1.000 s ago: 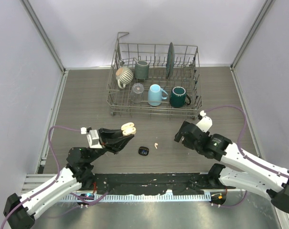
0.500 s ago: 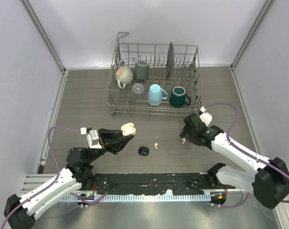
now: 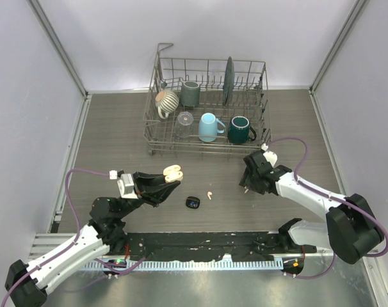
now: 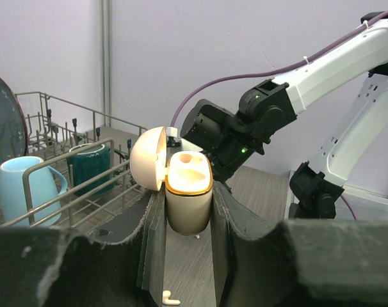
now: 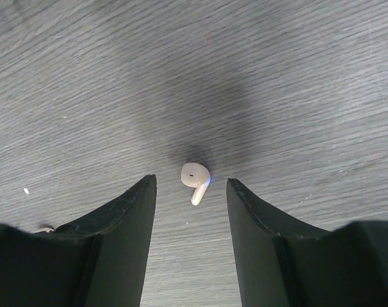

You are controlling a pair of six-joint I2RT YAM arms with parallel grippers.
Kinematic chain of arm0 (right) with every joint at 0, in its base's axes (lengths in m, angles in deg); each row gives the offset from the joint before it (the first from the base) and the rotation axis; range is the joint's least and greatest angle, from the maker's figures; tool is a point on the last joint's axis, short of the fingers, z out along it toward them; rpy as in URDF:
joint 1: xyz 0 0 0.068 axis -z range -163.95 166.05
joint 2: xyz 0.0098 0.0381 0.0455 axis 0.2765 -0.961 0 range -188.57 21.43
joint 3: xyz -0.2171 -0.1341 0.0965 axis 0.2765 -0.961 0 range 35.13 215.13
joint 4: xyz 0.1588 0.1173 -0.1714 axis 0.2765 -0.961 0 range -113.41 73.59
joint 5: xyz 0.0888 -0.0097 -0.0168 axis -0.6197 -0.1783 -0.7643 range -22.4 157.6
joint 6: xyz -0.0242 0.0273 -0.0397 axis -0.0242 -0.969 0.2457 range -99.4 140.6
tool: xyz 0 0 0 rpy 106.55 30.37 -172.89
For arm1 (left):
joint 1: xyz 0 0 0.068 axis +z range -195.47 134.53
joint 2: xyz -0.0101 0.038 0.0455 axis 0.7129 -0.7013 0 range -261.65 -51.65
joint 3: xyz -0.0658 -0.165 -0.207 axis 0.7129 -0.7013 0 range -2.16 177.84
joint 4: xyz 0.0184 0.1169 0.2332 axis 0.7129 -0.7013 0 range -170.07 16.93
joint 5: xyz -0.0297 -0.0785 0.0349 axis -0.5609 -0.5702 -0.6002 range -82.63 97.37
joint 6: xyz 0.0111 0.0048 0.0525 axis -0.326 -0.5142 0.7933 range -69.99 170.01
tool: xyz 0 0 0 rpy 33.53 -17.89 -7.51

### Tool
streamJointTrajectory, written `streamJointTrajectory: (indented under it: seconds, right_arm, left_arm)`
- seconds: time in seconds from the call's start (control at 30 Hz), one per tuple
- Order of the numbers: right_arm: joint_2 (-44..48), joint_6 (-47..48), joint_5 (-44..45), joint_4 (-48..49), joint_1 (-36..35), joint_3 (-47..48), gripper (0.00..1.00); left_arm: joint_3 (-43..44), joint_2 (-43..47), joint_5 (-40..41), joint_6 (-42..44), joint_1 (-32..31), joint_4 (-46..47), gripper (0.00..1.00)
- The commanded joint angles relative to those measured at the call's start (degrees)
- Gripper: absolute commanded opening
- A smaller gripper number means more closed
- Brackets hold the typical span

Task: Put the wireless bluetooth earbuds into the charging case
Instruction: Pick up the earbud from the center of the board.

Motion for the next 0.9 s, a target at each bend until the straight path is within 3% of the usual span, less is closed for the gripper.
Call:
streamJointTrajectory:
  seconds: [0.0, 0.87]
  right_arm:
    - [-1.6, 2.19, -0.22, 2.63, 0.29, -0.1, 0.53]
    - [-2.57, 2.01, -2.42, 5.18, 0.29, -3.52, 0.31]
  left_arm:
    - [0.77, 0.04, 0.41, -0.57, -0.05, 0.84, 0.0]
    - [0.33, 2.41, 1.02, -0.74, -0.14, -0.84, 0.0]
